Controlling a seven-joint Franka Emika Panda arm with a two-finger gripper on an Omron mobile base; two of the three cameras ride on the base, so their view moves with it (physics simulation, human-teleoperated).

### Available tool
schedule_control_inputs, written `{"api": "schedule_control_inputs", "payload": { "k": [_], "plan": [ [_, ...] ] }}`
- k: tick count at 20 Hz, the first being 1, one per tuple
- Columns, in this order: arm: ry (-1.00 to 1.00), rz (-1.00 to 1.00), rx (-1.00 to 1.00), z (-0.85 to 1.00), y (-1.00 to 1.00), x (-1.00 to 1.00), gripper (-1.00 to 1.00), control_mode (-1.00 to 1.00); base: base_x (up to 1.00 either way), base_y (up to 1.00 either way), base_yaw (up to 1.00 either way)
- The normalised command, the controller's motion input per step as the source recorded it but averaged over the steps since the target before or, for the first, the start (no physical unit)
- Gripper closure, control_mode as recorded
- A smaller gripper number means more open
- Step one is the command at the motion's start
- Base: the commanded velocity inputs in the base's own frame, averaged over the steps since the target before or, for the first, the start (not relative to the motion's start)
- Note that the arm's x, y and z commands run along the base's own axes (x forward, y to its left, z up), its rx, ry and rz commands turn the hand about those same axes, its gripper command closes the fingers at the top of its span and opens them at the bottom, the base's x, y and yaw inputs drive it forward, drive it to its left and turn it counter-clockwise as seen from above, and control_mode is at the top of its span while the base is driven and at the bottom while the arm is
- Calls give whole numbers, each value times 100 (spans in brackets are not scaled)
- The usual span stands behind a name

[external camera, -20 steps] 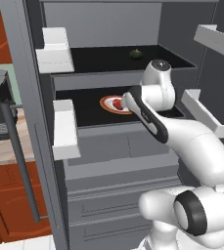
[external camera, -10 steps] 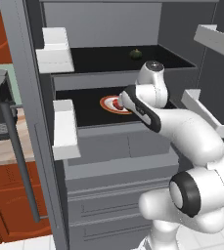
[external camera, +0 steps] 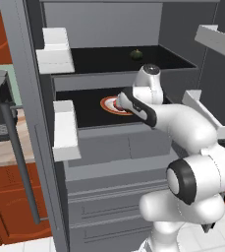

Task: Transport the steak from the fridge to the microwave and turn on the microwave.

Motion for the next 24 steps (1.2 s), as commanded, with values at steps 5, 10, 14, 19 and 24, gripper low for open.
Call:
{"api": "schedule_control_inputs", "payload": {
  "k": [5, 10, 14, 19, 24],
  "plan": [
    [0, 0, 3, -9, 12, 25, -100, -100, 0, 0, 0],
    [-2, 0, 0, -17, 13, 26, -100, -100, 0, 0, 0],
    [-5, 0, 0, -16, 3, 29, -100, -100, 0, 0, 0],
    [-4, -3, 0, -17, 0, 35, -100, -100, 0, 0, 0],
    [0, -3, 0, -12, 0, 32, -100, -100, 0, 0, 0]
  ]
}}
